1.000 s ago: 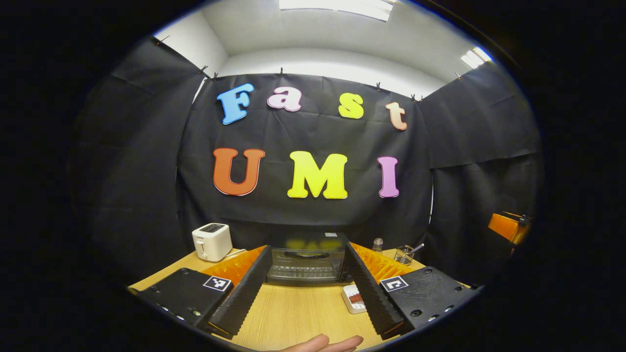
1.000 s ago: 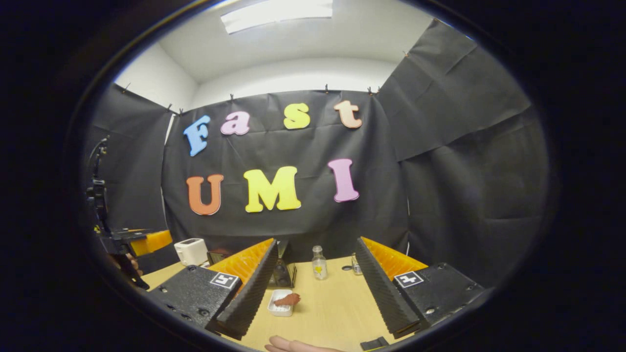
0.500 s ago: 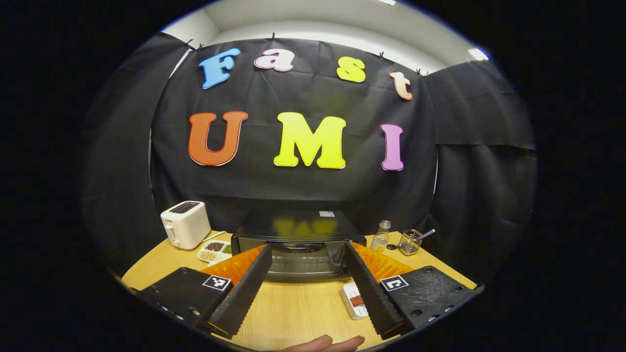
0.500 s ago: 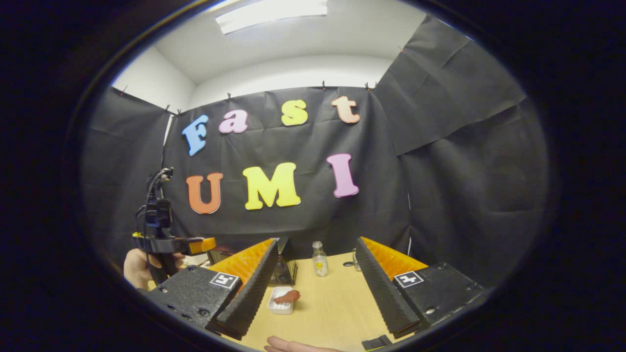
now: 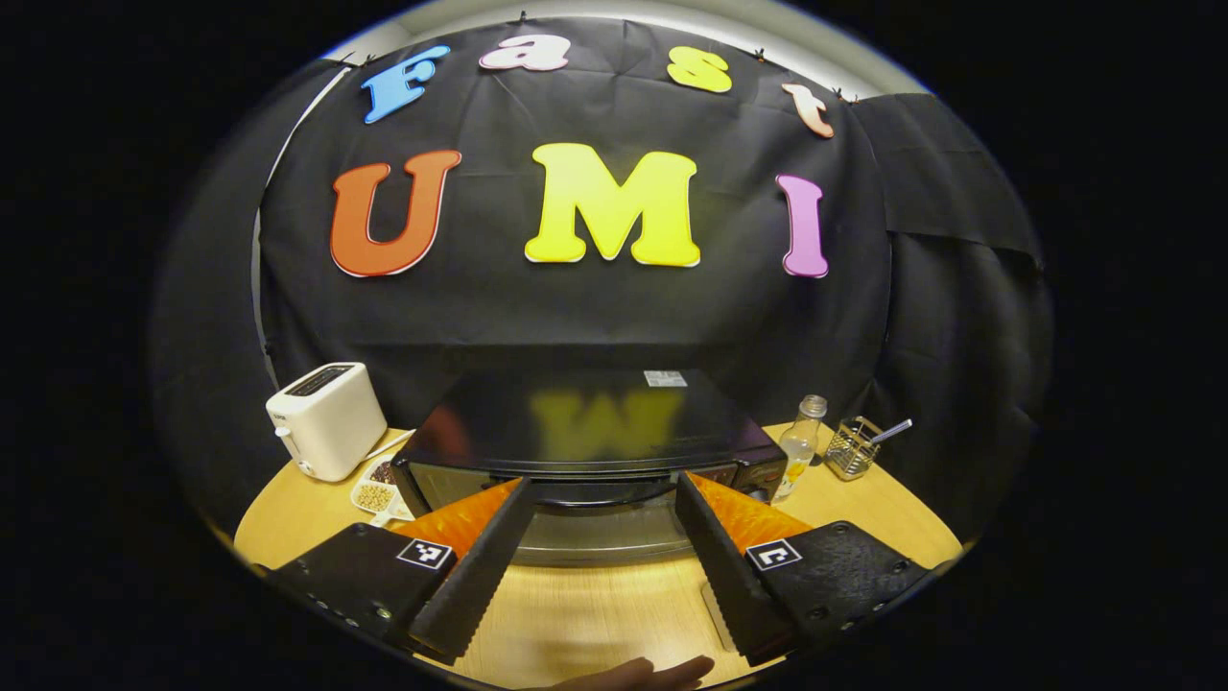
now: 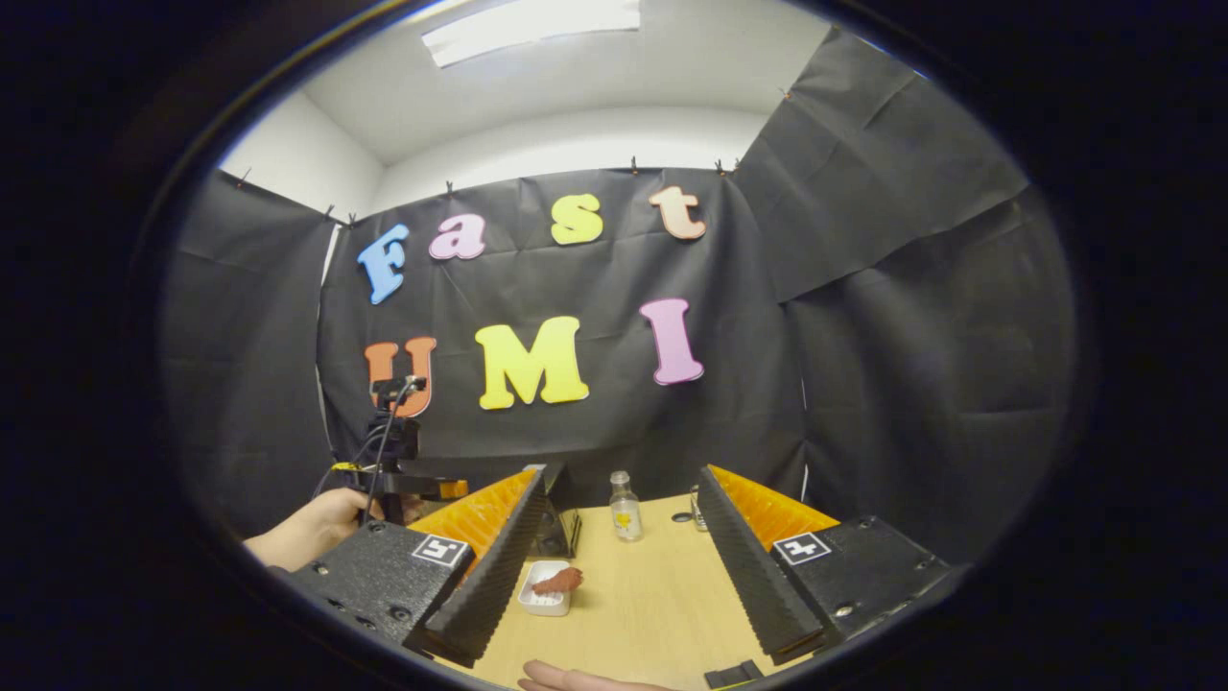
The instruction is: Open the electric oven with the left hand, put the food in, and close the electric oven.
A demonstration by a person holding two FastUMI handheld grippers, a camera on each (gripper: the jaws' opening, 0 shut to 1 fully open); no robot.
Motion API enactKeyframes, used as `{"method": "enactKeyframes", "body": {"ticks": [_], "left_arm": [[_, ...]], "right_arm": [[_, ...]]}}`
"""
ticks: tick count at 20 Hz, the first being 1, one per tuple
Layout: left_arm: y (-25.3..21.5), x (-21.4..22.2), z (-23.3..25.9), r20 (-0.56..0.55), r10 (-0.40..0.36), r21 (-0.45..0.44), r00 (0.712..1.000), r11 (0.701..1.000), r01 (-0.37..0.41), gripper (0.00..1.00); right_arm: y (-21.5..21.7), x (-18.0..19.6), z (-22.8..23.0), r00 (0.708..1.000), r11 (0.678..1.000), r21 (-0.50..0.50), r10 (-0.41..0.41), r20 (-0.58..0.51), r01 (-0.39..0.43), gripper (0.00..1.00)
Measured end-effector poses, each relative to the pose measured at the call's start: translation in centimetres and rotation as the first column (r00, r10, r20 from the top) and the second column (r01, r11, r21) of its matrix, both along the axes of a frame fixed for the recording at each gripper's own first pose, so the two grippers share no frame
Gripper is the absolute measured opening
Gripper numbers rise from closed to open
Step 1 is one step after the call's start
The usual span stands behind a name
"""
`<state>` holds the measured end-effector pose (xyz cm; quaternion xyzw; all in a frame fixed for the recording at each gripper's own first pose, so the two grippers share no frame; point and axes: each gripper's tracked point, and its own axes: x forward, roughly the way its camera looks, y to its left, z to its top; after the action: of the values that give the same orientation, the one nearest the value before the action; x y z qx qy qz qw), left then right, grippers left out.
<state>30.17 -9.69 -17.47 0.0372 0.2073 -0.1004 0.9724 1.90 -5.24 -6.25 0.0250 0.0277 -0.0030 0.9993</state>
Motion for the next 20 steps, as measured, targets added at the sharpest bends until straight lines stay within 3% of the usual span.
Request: {"method": "enactKeyframes", "body": {"ticks": [2,3,6,7,8,9,12,13,14,17,19,20], "left_arm": [[-0.2,1.0,-0.9,-0.03,-0.008,0.023,1.0,1.0,0.009,0.95],[0.3,1.5,-1.3,-0.036,0.013,0.042,0.999,0.999,-0.011,0.95],[1.3,3.2,-1.4,-0.016,0.054,0.05,0.998,0.997,-0.053,0.96],[1.3,3.5,-1.6,-0.016,0.052,0.038,0.999,0.998,-0.051,0.89],[1.3,3.7,-1.7,-0.017,0.048,0.032,0.999,0.998,-0.047,0.98],[1.2,3.8,-1.7,-0.011,0.045,0.031,0.999,0.999,-0.045,0.99],[1.5,4.0,-1.9,-0.017,0.049,0.054,0.999,0.997,-0.048,0.98],[1.5,3.9,-1.8,-0.013,0.052,0.052,0.999,0.997,-0.051,0.98],[1.5,3.9,-1.9,-0.017,0.055,0.049,0.998,0.997,-0.054,0.99],[1.5,3.6,-1.8,-0.025,0.06,0.043,0.998,0.997,-0.059,0.99],[1.5,3.2,-2.0,-0.031,0.056,0.049,0.998,0.997,-0.054,0.98],[1.6,2.9,-2.0,-0.036,0.056,0.049,0.998,0.997,-0.054,0.99]], "right_arm": [[-0.3,0.2,-0.3,1.0,1.0,0.02,-0.003,0.0,0.003,1.0],[-0.4,0.3,-0.5,1.0,1.0,0.026,-0.004,-0.004,0.004,0.96],[-1.1,0.6,-1.0,1.0,1.0,0.024,-0.01,-0.012,0.01,0.96],[-1.2,0.6,-1.1,1.0,1.0,0.02,-0.01,-0.016,0.01,0.96],[-1.4,0.5,-1.2,1.0,1.0,0.016,-0.013,-0.017,0.013,0.96],[-1.7,0.5,-1.1,1.0,1.0,0.014,-0.018,-0.013,0.018,1.0],[-1.7,0.7,-1.3,1.0,1.0,0.019,-0.017,-0.013,0.017,0.96],[-1.5,0.8,-1.8,0.999,1.0,0.023,-0.01,-0.033,0.011,1.0],[-1.3,0.9,-2.2,0.999,1.0,0.028,-0.004,-0.045,0.005,0.96],[-1.1,0.8,-2.4,0.998,1.0,0.022,0.007,-0.066,-0.006,1.0],[-1.2,0.4,-1.7,0.999,1.0,0.012,-0.001,-0.054,0.002,0.96],[-1.2,0.3,-1.5,0.999,1.0,0.005,-0.005,-0.046,0.005,1.0]]}}
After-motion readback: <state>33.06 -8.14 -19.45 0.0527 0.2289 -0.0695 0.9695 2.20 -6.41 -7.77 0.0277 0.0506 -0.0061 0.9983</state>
